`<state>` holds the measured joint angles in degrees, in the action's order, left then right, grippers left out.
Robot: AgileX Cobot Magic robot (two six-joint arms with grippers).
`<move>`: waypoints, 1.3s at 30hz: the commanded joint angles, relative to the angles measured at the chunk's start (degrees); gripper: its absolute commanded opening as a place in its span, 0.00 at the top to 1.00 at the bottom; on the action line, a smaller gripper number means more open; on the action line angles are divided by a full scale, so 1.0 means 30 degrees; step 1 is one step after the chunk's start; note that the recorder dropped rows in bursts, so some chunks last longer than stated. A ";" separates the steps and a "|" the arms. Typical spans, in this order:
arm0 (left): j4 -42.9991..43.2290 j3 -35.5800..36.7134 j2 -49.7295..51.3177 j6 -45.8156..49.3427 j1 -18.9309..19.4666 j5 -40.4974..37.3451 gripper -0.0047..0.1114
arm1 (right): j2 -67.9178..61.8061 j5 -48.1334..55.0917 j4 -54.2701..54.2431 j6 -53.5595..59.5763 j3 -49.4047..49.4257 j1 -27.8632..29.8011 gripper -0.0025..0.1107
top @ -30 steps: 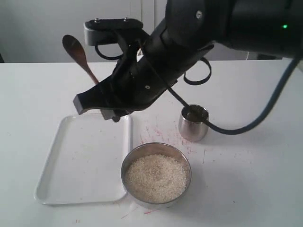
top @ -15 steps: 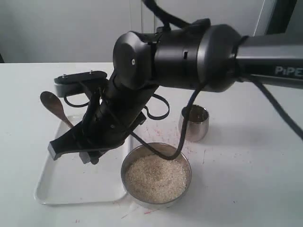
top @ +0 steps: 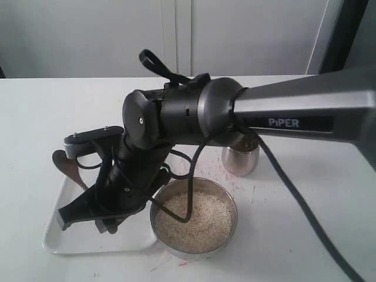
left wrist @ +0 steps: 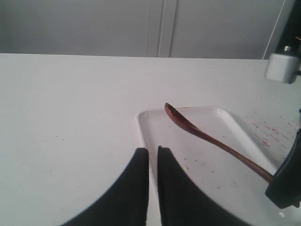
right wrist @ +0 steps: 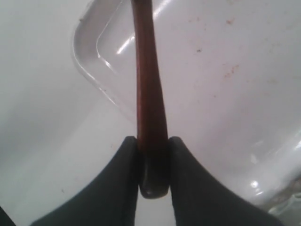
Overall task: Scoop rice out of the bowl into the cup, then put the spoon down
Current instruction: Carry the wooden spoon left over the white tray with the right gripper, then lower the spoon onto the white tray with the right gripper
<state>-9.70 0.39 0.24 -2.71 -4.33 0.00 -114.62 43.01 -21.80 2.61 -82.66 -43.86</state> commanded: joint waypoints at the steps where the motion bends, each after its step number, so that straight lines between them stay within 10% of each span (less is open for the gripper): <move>1: -0.0096 -0.0131 -0.0080 -0.0015 -0.0104 0.0000 0.84 | -0.0395 -0.0380 -0.0326 0.0222 -0.0084 -0.0027 0.98; 39: -0.0096 -0.0131 -0.0080 -0.0015 -0.0104 0.0000 0.84 | -0.1473 -0.0461 -0.0873 -0.0870 -0.0473 -0.0027 0.98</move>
<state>-9.70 0.39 0.24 -2.71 -4.33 0.00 -119.27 41.92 -24.09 0.00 -83.03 -43.93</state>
